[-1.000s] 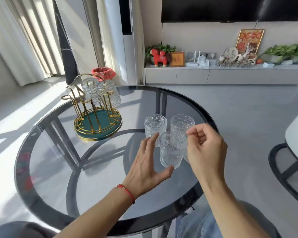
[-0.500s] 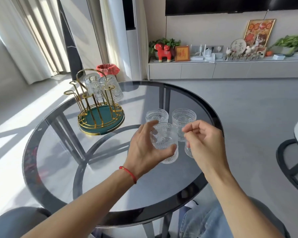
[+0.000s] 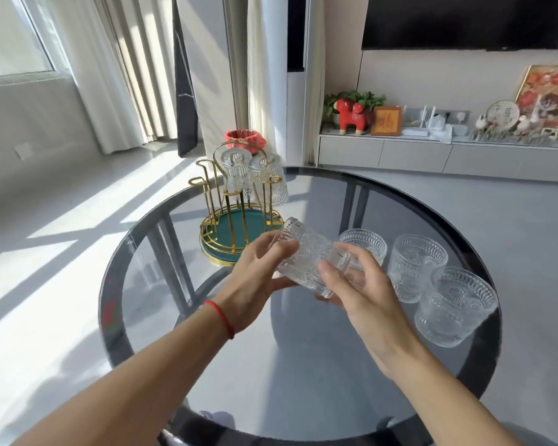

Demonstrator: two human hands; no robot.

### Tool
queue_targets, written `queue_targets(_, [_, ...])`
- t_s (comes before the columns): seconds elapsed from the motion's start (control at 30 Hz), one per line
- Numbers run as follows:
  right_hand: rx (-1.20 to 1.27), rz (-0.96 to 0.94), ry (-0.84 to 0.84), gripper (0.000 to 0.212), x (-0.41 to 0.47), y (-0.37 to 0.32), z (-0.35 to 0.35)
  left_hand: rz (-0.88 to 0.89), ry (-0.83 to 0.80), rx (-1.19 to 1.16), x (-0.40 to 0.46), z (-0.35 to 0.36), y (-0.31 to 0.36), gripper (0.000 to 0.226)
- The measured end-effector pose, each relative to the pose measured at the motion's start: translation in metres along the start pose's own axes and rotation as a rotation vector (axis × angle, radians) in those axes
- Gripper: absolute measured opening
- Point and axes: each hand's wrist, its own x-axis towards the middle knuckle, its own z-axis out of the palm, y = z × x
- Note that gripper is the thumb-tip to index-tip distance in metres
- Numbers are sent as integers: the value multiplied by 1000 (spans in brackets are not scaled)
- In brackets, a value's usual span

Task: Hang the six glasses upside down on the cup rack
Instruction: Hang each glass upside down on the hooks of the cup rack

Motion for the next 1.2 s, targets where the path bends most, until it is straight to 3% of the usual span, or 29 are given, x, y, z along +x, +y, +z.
queue_targets(0.07, [-30,-35,37,41,8,1,4,51,9,165,5,-17,4,56])
queue_targets(0.17, [-90,-93,91,46,20,-3,8,128,108,379,8,-44,2,46])
queue_targets(0.3, [-159,-178,94,51,32,-16,15,232,320,1081,14,-76,-15,48])
queue_targets(0.53, [-277,-401,154,56,93,-82,63,137,171,1468,15,-84,-56,87])
queue_targets(0.8, [-400,-526,162,66,179,-142,139,109,185,1545,19,-87,-56,84])
queue_targets(1.2, [-729,-394,95,72,251,-138,201,122,194,1540,20,-92,-54,78])
